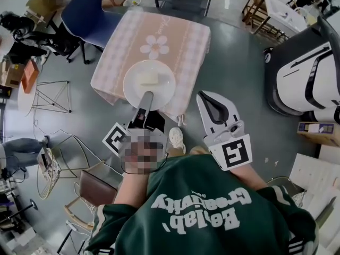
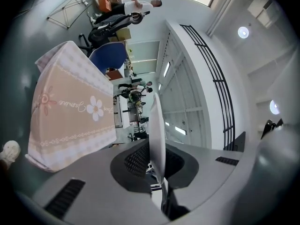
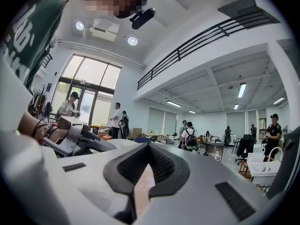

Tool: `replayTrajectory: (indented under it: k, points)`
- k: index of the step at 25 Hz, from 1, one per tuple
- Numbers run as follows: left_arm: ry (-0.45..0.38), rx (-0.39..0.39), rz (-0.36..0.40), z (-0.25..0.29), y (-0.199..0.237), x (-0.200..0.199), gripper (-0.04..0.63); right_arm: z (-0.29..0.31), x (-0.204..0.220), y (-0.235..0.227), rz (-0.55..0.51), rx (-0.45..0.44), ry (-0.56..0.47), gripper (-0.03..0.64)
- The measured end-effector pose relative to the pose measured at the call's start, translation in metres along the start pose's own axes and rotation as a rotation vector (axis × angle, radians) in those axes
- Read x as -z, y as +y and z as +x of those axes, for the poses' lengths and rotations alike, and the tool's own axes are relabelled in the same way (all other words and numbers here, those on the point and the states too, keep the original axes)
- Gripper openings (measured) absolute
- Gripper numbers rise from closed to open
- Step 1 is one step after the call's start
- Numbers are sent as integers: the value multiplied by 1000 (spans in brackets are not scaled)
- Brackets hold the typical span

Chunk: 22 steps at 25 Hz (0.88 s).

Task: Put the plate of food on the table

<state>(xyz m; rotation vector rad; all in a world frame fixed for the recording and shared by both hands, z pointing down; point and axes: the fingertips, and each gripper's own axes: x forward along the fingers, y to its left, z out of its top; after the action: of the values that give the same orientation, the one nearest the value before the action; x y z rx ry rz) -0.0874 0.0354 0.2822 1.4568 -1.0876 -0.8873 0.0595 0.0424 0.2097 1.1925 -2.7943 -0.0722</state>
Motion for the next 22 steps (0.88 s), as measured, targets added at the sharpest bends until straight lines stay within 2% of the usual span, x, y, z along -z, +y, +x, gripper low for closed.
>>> replayTrajectory:
  k: [13, 22]
  points:
    - [6, 43, -15, 17, -1, -34, 23, 36, -1, 2, 11, 24, 3, 15]
    - [-13, 45, -30, 16, 1, -35, 23, 35, 0, 7, 7, 14, 1, 15]
